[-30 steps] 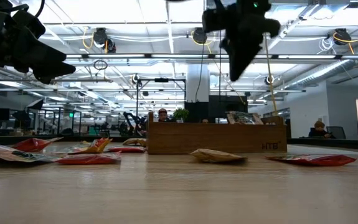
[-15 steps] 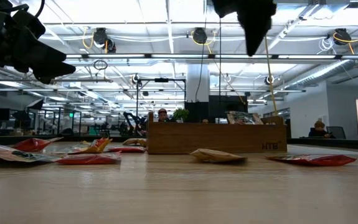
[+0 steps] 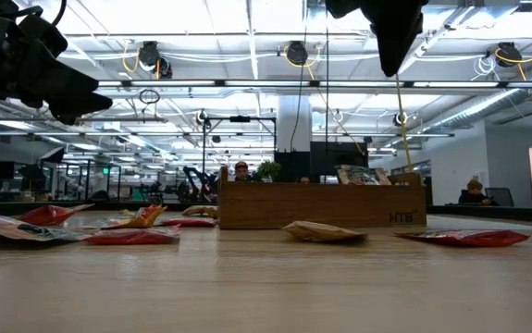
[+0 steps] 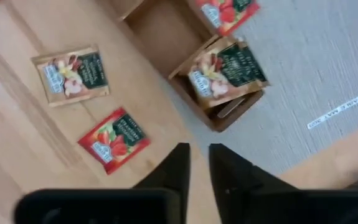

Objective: Pick & Place Tea
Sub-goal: Put the brown tea bag into the right section of the wooden organizer

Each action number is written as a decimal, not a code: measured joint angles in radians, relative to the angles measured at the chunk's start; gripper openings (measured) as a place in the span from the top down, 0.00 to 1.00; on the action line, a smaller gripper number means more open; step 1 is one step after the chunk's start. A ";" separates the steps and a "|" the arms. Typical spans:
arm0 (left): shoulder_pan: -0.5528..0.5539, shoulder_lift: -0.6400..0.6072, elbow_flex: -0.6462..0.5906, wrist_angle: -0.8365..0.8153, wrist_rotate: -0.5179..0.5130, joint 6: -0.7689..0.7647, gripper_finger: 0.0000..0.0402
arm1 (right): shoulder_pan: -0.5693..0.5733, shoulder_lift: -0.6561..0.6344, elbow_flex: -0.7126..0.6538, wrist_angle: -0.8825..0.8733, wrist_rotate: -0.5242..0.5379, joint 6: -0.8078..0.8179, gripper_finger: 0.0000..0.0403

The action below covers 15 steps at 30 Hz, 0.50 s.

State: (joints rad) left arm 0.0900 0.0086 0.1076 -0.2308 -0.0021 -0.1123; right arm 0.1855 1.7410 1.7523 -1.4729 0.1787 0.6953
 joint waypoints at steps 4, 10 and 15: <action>0.000 0.000 0.000 0.000 0.000 0.000 0.37 | 0.038 0.018 0.000 0.026 0.000 0.014 0.71; 0.000 0.000 0.000 0.000 0.000 0.000 0.37 | 0.081 0.091 0.071 0.033 -0.028 0.026 0.57; 0.000 0.000 0.000 0.000 0.000 0.000 0.37 | 0.092 0.195 0.214 0.018 -0.038 0.026 0.55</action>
State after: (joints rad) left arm 0.0902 0.0084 0.1077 -0.2306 -0.0025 -0.1124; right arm 0.2771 1.9362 1.9664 -1.4553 0.1408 0.7211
